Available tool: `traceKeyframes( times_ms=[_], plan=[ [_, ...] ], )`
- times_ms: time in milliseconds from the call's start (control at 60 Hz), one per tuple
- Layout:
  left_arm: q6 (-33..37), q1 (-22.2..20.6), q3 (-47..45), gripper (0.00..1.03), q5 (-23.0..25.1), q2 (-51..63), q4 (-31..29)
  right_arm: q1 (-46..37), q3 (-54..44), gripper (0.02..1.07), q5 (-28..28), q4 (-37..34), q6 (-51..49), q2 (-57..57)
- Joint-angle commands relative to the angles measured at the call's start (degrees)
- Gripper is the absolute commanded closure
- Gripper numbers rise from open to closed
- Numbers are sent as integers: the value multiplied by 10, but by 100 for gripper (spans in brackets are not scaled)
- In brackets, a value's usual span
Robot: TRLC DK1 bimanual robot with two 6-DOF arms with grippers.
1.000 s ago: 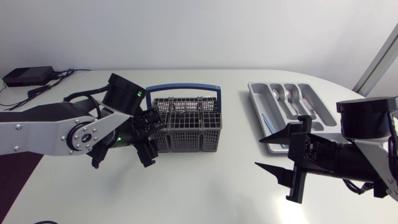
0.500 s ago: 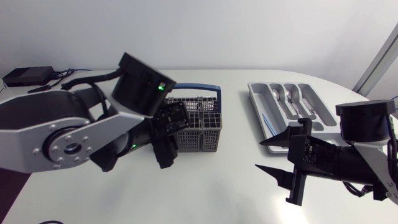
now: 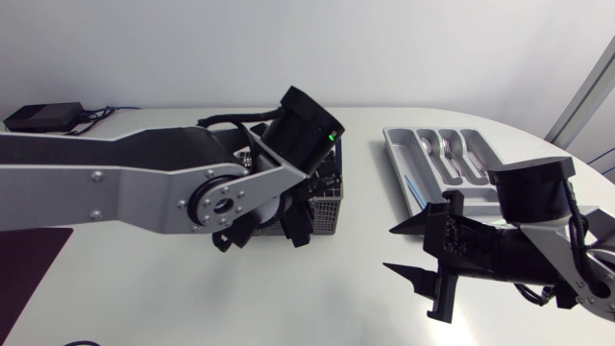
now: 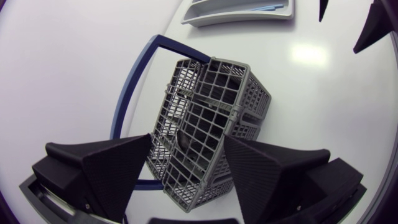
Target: Unload the cutlery basket into the drawer organizer.
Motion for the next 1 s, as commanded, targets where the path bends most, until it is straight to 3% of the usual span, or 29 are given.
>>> traceKeyframes(
  times_ms=[0,100,200,367,567,667,983],
  plan=[
    [-22,-4,27,14,-13,25,-3,10,16,37,9,7,18,12],
    [-30,5,40,25,-22,34,-11,18,21,37,16,5,23,13],
    [-32,15,41,27,-23,40,-14,28,24,37,25,4,27,17],
    [-32,25,39,44,-23,43,-15,38,35,37,36,3,31,27],
    [-31,31,40,44,-23,50,-26,49,43,37,42,2,34,35],
    [-32,28,44,53,-28,56,-33,50,44,37,43,2,34,39],
    [-29,23,58,51,-56,81,-37,57,46,37,46,0,37,40]
  ],
)
